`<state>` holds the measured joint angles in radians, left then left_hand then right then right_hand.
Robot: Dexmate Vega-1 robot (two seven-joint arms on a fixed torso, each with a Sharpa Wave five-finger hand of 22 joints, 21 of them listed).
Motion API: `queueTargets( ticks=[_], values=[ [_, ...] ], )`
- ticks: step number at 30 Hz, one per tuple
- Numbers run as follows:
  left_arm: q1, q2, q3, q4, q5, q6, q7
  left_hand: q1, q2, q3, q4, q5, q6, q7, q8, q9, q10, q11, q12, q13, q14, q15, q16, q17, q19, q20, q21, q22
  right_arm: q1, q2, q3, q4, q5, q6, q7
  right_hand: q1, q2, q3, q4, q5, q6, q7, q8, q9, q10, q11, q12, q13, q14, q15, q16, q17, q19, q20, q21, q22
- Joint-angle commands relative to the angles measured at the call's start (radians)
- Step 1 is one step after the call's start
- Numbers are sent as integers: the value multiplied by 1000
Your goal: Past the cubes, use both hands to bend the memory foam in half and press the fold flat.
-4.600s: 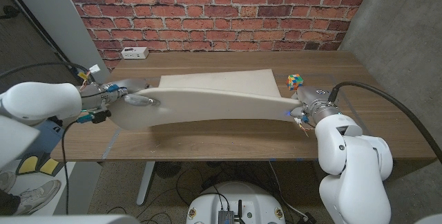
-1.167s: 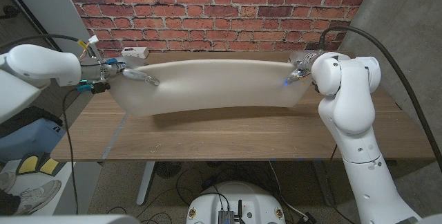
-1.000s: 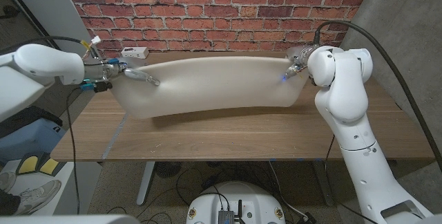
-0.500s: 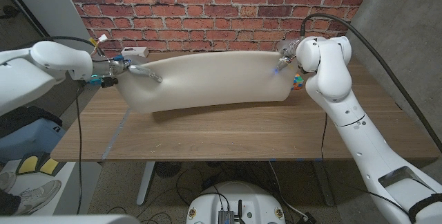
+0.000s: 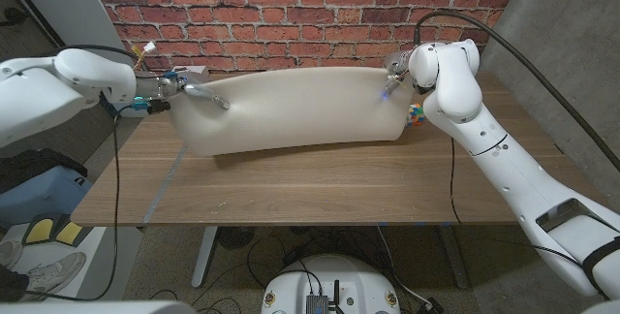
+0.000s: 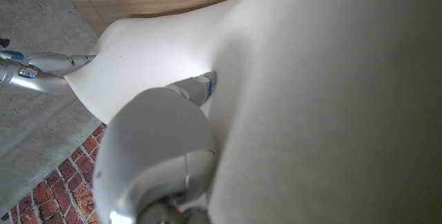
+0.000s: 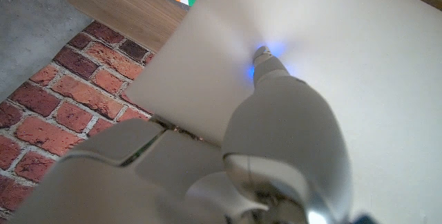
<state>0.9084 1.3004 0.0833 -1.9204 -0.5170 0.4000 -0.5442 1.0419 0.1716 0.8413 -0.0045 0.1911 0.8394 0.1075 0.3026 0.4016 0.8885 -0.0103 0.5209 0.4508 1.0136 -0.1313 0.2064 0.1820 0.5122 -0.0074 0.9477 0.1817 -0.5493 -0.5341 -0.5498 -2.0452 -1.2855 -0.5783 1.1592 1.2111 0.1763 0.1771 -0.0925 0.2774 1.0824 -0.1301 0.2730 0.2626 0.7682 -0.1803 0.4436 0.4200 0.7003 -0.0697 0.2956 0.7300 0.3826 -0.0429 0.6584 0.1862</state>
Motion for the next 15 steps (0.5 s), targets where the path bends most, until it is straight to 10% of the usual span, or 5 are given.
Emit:
queueTargets(
  ticks=[1, 15],
  values=[
    [-157, -29, 159, 105, -19, -5, 20, -5, 20, 23, 10, 5, 24, 32, -2, 6, 96, -80, 5, 5, 6, 3, 5, 2, -2, 3, 6, -1, 131, -29, -110, 112, 88, -49, -44, 12, 4, 8, 1, 1, 11, 23, 7, 6, 1, 8, -2, 7, 8, -164, -3, 4, 10, -43, 6, 2],
    [-294, -125, 285, 208, 35, -10, 39, -8, 20, 23, 10, 4, 23, 30, -7, 8, 93, -83, 0, 9, 4, 3, 5, 3, -2, 6, 12, -1, 177, -46, -181, 223, 236, -41, -348, 15, 5, 16, 4, -1, 7, 27, 4, 11, 7, 14, -4, 9, 21, -165, -1, 7, 16, -39, 12, 1]
  ],
)
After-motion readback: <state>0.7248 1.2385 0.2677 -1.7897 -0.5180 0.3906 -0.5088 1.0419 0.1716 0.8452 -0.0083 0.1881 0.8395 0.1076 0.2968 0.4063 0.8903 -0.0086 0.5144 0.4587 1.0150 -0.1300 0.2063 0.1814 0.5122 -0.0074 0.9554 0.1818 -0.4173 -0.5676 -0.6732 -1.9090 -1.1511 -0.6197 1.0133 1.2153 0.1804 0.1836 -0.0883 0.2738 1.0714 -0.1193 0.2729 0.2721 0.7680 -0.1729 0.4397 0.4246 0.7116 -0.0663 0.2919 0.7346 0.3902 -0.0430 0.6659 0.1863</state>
